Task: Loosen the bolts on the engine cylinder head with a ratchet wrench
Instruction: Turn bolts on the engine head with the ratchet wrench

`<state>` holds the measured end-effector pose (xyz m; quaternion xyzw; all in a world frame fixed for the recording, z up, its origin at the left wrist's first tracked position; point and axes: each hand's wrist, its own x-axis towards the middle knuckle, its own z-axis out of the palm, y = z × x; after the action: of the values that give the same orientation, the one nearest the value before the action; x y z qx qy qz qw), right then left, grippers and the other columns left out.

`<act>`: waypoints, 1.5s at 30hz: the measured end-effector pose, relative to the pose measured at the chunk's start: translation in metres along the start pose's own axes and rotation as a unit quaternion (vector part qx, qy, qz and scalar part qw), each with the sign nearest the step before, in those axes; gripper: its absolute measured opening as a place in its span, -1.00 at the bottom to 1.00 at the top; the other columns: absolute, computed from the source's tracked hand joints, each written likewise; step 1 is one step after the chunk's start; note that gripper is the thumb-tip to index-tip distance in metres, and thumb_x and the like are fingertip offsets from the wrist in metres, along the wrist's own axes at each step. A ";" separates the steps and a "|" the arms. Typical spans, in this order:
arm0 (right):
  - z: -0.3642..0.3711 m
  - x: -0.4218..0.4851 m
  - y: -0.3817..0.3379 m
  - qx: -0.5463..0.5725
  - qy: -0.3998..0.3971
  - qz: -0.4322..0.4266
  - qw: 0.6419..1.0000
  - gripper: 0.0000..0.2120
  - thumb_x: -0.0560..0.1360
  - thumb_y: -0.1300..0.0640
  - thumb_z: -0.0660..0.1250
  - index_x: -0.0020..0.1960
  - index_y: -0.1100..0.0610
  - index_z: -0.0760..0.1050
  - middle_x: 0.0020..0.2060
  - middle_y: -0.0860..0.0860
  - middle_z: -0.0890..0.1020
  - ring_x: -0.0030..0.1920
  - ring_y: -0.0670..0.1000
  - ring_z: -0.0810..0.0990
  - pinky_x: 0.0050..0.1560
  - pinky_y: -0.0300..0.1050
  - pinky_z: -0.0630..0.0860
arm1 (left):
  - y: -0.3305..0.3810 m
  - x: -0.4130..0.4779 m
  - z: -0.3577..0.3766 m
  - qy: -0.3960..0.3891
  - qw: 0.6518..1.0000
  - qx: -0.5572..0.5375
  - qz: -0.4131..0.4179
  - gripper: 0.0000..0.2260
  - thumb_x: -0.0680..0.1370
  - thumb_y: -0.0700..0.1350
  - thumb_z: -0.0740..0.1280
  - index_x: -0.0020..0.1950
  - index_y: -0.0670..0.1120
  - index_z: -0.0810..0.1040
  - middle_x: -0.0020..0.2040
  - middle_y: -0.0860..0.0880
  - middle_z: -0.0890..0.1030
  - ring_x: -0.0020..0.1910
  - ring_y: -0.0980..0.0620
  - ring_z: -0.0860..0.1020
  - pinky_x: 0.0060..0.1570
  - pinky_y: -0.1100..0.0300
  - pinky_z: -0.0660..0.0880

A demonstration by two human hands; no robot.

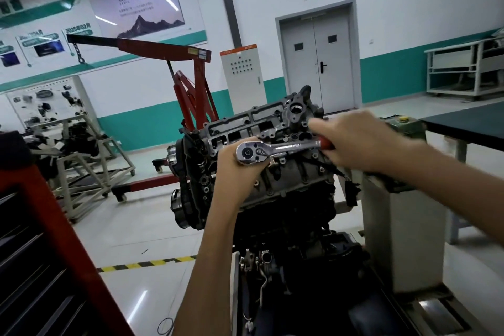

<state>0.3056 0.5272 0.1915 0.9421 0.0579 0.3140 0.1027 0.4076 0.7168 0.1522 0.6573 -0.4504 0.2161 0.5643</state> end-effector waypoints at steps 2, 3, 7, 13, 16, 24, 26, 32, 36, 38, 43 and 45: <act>0.024 -0.025 -0.027 0.086 -0.003 0.068 0.994 -0.85 0.47 0.18 0.24 -0.15 0.02 0.25 -0.44 -0.11 0.39 -0.46 -0.16 0.40 -0.43 -0.28 0.39 | -0.004 -0.007 0.002 0.044 0.999 -0.001 -0.011 -0.64 0.44 -0.36 0.39 -0.40 0.00 0.37 -0.46 0.10 0.39 -0.42 0.15 0.31 -0.36 0.20 0.29; 0.036 -0.037 -0.046 0.148 -0.006 0.113 0.983 -0.82 0.46 0.17 0.23 -0.19 0.01 0.23 -0.42 -0.07 0.42 -0.44 -0.09 0.44 -0.41 -0.21 0.44 | -0.006 -0.009 0.006 0.070 0.998 0.006 -0.008 -0.66 0.46 -0.33 0.39 -0.37 -0.02 0.35 -0.44 0.09 0.38 -0.41 0.13 0.31 -0.34 0.16 0.31; 0.072 -0.059 -0.133 0.409 0.021 0.223 0.885 -0.76 0.43 0.17 0.24 -0.30 0.03 0.20 -0.46 0.01 0.39 -0.50 -0.04 0.38 -0.46 -0.26 0.31 | -0.001 -0.009 0.027 0.137 0.990 -0.006 0.016 -0.64 0.52 -0.25 0.38 -0.33 0.04 0.30 -0.42 0.14 0.35 -0.41 0.22 0.29 -0.34 0.33 0.29; 0.063 -0.055 -0.106 0.377 0.004 0.170 0.910 -0.78 0.40 0.21 0.25 -0.32 0.03 0.24 -0.48 -0.01 0.40 -0.54 -0.05 0.39 -0.50 -0.29 0.30 | -0.004 -0.002 0.023 0.134 0.991 -0.021 -0.008 -0.59 0.52 -0.30 0.34 -0.41 -0.01 0.24 -0.48 0.13 0.27 -0.41 0.15 0.25 -0.34 0.20 0.27; 0.037 -0.044 -0.052 0.272 -0.074 0.068 0.957 -0.81 0.44 0.22 0.24 -0.26 -0.02 0.33 -0.47 -0.07 0.45 -0.54 -0.15 0.45 -0.53 -0.37 0.35 | -0.005 -0.002 0.013 0.083 0.996 -0.029 -0.018 -0.56 0.46 -0.40 0.31 -0.44 0.00 0.23 -0.48 0.08 0.28 -0.40 0.10 0.26 -0.35 0.17 0.22; -0.003 0.003 -0.007 0.002 -0.001 -0.004 1.000 -0.88 0.45 0.16 0.28 -0.07 0.07 0.34 -0.46 -0.16 0.31 -0.45 -0.23 0.29 -0.33 -0.29 0.29 | -0.002 -0.006 -0.001 0.043 0.999 -0.016 0.000 -0.68 0.44 -0.39 0.40 -0.39 -0.07 0.41 -0.46 0.12 0.40 -0.44 0.22 0.33 -0.37 0.34 0.30; 0.015 -0.014 -0.031 0.053 0.007 0.044 0.998 -0.84 0.47 0.16 0.24 -0.15 0.02 0.24 -0.45 -0.14 0.36 -0.45 -0.21 0.35 -0.41 -0.36 0.25 | -0.007 -0.011 -0.001 0.082 0.996 -0.020 -0.008 -0.71 0.45 -0.36 0.40 -0.35 -0.16 0.34 -0.45 0.10 0.37 -0.44 0.20 0.30 -0.37 0.37 0.28; 0.071 -0.057 -0.138 0.403 0.017 0.204 0.892 -0.78 0.45 0.18 0.24 -0.27 0.02 0.21 -0.42 0.01 0.40 -0.47 -0.03 0.43 -0.45 -0.23 0.36 | -0.004 -0.009 0.028 0.146 0.987 -0.063 0.001 -0.65 0.51 -0.26 0.36 -0.34 0.06 0.31 -0.44 0.18 0.35 -0.43 0.24 0.28 -0.29 0.29 0.32; 0.075 -0.057 -0.129 0.410 0.032 0.178 0.894 -0.82 0.42 0.20 0.24 -0.26 0.05 0.25 -0.46 0.02 0.39 -0.50 0.02 0.41 -0.45 -0.19 0.35 | -0.008 -0.003 0.023 0.141 0.986 -0.086 -0.018 -0.64 0.49 -0.18 0.35 -0.43 0.09 0.31 -0.47 0.17 0.26 -0.37 0.14 0.25 -0.24 0.18 0.30; 0.061 -0.052 -0.096 0.327 -0.005 0.120 0.937 -0.89 0.41 0.17 0.24 -0.20 0.05 0.30 -0.46 -0.02 0.40 -0.46 0.08 0.47 -0.43 -0.15 0.41 | -0.012 -0.002 0.013 0.115 0.992 -0.047 -0.030 -0.59 0.49 -0.23 0.36 -0.47 0.13 0.36 -0.50 0.16 0.29 -0.40 0.16 0.26 -0.32 0.22 0.27; 0.006 -0.010 -0.003 0.069 -0.038 -0.047 0.996 -0.94 0.46 0.18 0.27 -0.09 0.07 0.40 -0.50 -0.17 0.36 -0.51 -0.26 0.38 -0.51 -0.41 0.27 | -0.003 -0.001 0.000 0.019 1.000 0.020 0.013 -0.64 0.41 -0.29 0.35 -0.46 0.08 0.35 -0.50 0.11 0.35 -0.45 0.19 0.28 -0.40 0.23 0.24; -0.010 0.004 0.011 0.004 0.000 -0.057 0.998 -0.87 0.43 0.14 0.30 -0.05 0.08 0.39 -0.48 -0.20 0.28 -0.47 -0.27 0.28 -0.39 -0.36 0.22 | 0.000 0.002 -0.001 -0.006 0.999 0.029 0.023 -0.68 0.39 -0.27 0.36 -0.45 0.07 0.39 -0.49 0.12 0.39 -0.44 0.20 0.32 -0.40 0.29 0.27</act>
<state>0.3032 0.5188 0.2040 0.9377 0.1124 0.3071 0.1171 0.4082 0.7171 0.1540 0.6643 -0.4623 0.2384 0.5368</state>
